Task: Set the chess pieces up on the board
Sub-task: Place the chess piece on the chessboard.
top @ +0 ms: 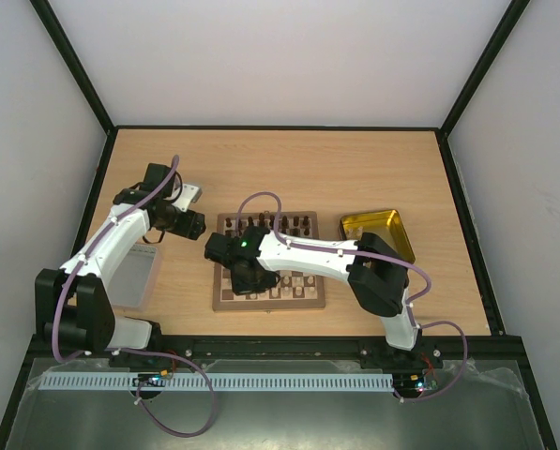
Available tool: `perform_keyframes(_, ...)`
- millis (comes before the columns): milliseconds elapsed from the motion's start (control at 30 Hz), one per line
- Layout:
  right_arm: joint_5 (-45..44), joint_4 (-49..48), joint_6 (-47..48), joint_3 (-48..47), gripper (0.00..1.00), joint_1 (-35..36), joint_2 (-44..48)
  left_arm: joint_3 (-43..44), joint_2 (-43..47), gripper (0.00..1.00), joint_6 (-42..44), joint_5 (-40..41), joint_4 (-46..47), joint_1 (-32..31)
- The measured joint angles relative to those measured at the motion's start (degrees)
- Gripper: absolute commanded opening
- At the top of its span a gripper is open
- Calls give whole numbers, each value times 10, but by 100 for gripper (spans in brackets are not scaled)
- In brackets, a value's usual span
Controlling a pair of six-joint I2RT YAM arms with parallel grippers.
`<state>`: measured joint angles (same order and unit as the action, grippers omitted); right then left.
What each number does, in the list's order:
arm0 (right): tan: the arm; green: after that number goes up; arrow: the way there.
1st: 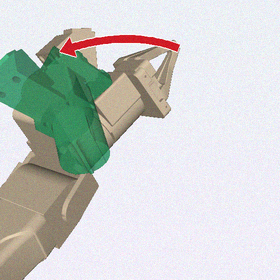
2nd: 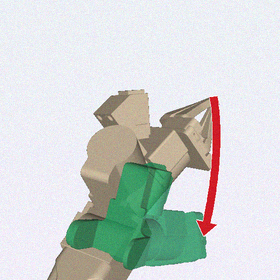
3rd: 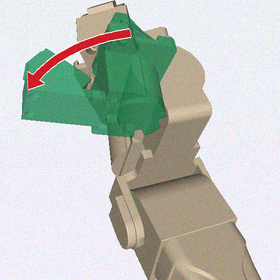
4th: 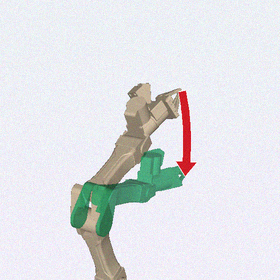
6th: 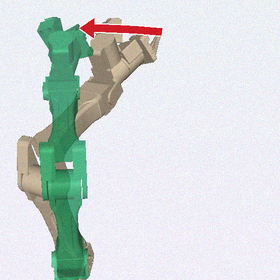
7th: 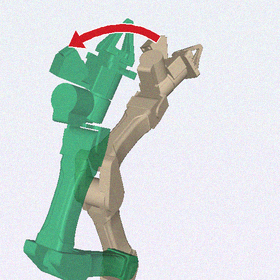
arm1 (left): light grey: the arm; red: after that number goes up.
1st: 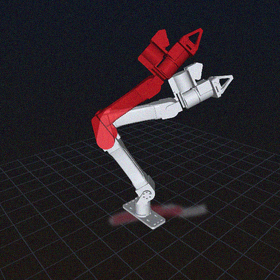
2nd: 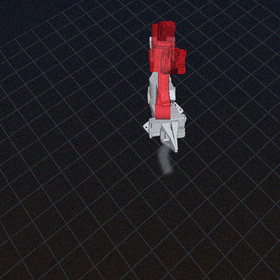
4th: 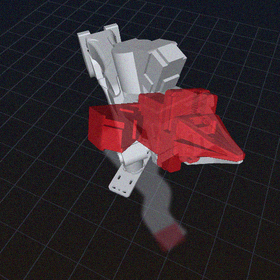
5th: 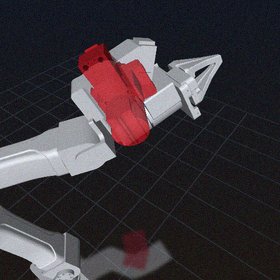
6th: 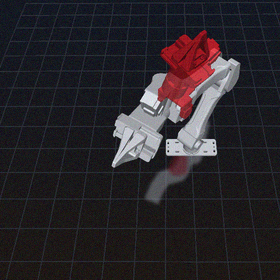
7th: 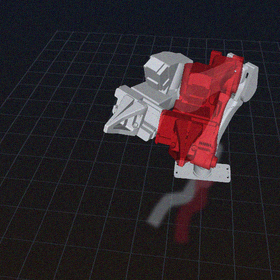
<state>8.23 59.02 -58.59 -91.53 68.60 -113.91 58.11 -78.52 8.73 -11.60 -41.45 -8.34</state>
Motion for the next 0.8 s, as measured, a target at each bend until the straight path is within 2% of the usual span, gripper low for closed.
perform_keyframes(800,2,-9,-3,2,2,0,0,0,6,78,0,0,0,0)
